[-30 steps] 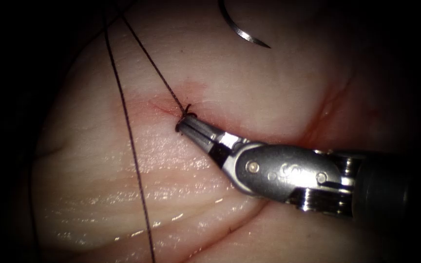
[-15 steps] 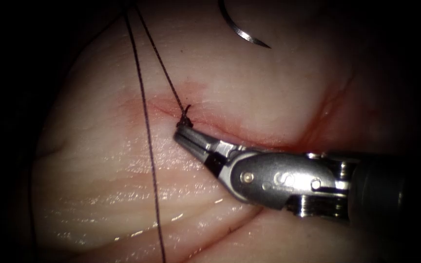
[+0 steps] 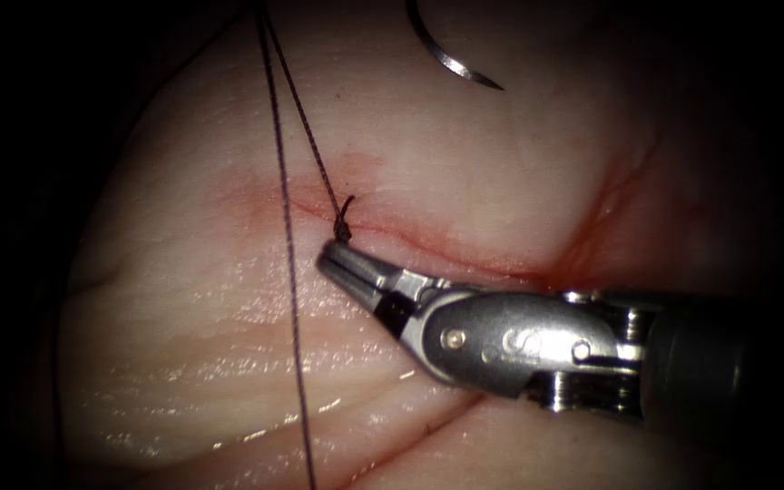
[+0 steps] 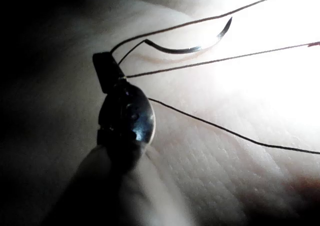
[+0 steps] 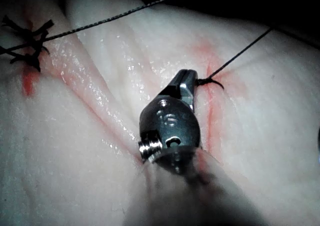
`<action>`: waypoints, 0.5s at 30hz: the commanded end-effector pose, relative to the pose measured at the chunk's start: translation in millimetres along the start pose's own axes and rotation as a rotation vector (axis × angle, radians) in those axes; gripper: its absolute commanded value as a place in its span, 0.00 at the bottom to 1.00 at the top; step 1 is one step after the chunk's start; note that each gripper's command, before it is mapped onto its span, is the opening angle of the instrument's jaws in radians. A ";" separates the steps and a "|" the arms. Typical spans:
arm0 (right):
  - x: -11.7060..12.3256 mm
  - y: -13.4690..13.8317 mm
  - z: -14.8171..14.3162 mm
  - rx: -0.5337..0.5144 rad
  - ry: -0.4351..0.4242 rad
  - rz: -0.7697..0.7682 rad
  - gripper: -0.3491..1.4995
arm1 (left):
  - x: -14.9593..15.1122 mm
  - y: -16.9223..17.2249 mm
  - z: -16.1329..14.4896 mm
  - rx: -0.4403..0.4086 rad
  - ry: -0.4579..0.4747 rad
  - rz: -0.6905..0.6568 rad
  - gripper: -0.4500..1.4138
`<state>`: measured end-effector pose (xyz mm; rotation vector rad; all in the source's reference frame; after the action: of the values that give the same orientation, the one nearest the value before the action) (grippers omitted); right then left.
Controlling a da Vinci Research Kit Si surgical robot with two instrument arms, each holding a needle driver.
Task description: Wound Closure
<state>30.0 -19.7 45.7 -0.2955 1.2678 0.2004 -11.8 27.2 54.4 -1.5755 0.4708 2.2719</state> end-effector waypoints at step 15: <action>-1.0 -2.5 0.2 0.055 -0.015 -0.029 0.00 | -0.8 -2.0 1.1 0.101 -0.046 0.048 0.00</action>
<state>30.1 -22.2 46.7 -0.2643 1.2496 0.1422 -11.0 28.9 55.0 -1.4705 0.6048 2.2769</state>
